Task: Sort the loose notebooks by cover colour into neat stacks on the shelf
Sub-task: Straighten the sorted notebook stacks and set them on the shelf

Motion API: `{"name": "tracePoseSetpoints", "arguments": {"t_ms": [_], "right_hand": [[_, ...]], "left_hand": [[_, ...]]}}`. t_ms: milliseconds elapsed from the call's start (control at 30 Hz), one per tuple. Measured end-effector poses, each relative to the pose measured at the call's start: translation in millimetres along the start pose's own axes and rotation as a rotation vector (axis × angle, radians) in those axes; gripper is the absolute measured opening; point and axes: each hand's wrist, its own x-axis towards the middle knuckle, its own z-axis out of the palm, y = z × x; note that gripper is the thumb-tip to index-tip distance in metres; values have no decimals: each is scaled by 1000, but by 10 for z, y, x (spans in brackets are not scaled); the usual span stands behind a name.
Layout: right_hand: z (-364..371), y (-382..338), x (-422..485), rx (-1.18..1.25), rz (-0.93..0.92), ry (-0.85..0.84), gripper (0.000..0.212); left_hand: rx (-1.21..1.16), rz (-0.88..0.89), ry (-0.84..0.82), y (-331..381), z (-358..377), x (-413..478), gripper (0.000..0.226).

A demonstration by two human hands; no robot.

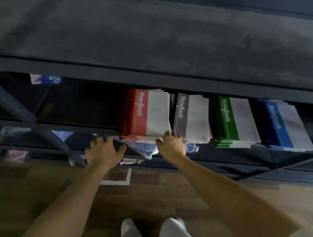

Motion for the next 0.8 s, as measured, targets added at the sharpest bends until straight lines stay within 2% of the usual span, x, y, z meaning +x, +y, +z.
{"name": "tracePoseSetpoints", "arguments": {"t_ms": [100, 167, 233, 300, 400, 567, 667, 767, 800], "right_hand": [[150, -50, 101, 523, 330, -103, 51], [255, -84, 236, 897, 531, -151, 69], [356, -76, 384, 1133, 648, -181, 84], [393, -92, 508, 1260, 694, -199, 82], [413, -122, 611, 1437, 755, -167, 67], [537, -189, 704, 1814, 770, -139, 63], [592, -239, 717, 1879, 771, -75, 65], [636, -277, 719, 1891, 749, -45, 79], [628, -281, 711, 1891, 738, -41, 76]], "left_hand": [[-142, -14, -71, -54, 93, 163, 64], [-233, -24, -113, -55, 158, 281, 66], [-403, -74, -159, -18, 190, 388, 68], [-613, -147, -202, 27, 200, 536, 71], [-903, -253, -229, 93, 178, 744, 76], [-1187, -317, -293, 229, 100, 909, 65], [-1225, -329, -327, 330, 125, 950, 73], [-1173, -335, -358, 375, 182, 1021, 99], [-1156, -339, -371, 366, 264, 1087, 110]]}}
